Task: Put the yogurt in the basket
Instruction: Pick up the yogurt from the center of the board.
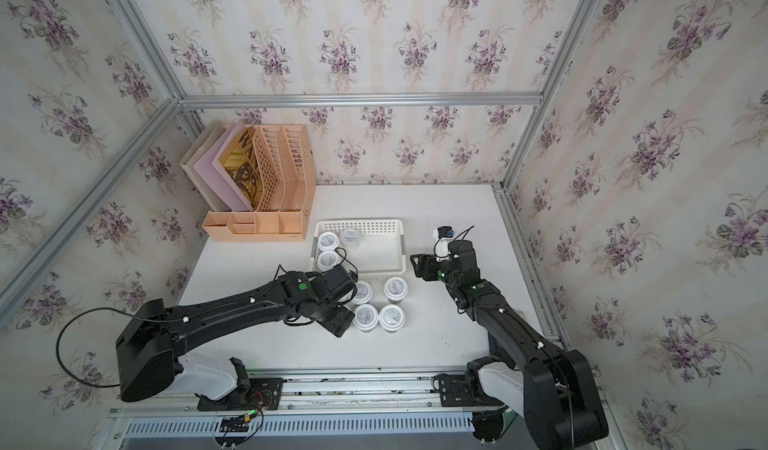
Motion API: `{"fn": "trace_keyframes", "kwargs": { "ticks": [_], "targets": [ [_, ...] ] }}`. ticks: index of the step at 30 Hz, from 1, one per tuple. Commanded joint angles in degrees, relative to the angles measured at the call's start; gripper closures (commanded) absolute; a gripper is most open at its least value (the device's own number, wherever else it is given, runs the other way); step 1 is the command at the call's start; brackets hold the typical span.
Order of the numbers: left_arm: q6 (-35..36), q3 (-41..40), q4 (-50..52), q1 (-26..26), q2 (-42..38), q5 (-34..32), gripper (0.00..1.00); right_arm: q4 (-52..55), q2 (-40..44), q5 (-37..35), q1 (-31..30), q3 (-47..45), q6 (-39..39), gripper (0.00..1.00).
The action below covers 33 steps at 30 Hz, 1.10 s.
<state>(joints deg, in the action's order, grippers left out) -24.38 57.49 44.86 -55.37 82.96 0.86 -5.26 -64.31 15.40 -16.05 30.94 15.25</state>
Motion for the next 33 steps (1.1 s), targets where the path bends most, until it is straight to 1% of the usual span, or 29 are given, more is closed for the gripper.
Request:
{"fn": "trace_keyframes", "kwargs": {
  "ticks": [1,5,7,17,23,33],
  "targets": [
    [-0.3,-0.1,-0.2,0.0,0.0,-1.2,0.18,-0.5,0.3,-0.5,0.0,0.5,0.0,0.22],
    [-0.2,-0.2,-0.2,0.0,0.0,-1.1,0.19,-0.3,0.3,-0.5,0.0,0.5,-0.1,0.22],
    [-0.2,-0.3,-0.4,0.0,0.0,-1.1,0.21,-0.3,0.3,-0.5,0.0,0.5,0.0,0.22],
    [-0.2,-0.7,-0.6,0.1,0.3,-1.1,0.24,-0.3,0.2,-0.5,0.0,0.5,0.0,0.22],
    [-0.1,-0.7,-0.2,0.0,0.1,-1.3,0.29,-0.3,0.3,-0.5,0.0,0.5,0.0,0.22],
    [-0.2,-0.3,0.5,0.0,-0.2,-1.8,0.30,-0.3,0.4,-0.5,0.0,0.5,0.0,0.22]
  ]
}}
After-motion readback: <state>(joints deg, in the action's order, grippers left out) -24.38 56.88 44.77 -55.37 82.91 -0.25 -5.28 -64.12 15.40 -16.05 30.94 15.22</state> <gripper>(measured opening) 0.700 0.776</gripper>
